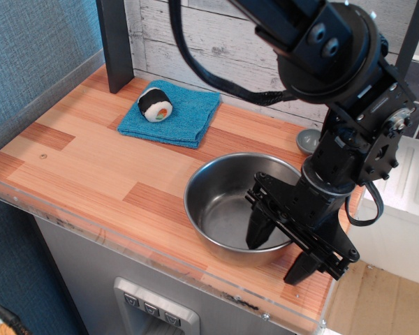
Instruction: Move the bowl to the bottom right of the table
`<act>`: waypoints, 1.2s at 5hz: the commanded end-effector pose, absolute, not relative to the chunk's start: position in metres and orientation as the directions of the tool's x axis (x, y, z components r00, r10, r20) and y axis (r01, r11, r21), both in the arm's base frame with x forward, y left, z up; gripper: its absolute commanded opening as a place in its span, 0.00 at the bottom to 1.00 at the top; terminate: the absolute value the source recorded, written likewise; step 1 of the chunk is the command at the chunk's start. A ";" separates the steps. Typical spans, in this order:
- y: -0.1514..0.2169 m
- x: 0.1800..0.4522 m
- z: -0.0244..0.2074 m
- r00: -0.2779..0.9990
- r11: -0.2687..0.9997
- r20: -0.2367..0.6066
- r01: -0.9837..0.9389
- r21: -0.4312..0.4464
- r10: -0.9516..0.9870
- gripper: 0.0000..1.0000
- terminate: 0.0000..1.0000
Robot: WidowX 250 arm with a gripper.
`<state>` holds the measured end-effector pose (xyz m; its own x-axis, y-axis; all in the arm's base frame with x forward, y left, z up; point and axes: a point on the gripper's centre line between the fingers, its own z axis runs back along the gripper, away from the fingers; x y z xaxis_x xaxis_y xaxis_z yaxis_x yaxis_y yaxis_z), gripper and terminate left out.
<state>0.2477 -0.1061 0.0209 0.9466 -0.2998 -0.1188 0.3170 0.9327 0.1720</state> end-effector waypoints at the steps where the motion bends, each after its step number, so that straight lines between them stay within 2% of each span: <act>1: -0.106 0.249 0.047 0.953 0.938 -0.035 0.302 0.167 -0.301 1.00 0.00; 2: -0.104 0.248 0.066 0.959 0.949 0.009 0.277 0.152 -0.282 1.00 0.00; 4: -0.096 0.247 0.107 0.969 0.973 0.090 0.223 0.065 -0.229 1.00 0.00; 5: -0.089 0.240 0.132 0.966 0.972 0.138 0.203 0.117 -0.218 1.00 0.00; 6: -0.089 0.240 0.132 0.966 0.972 0.138 0.203 0.117 -0.218 1.00 0.00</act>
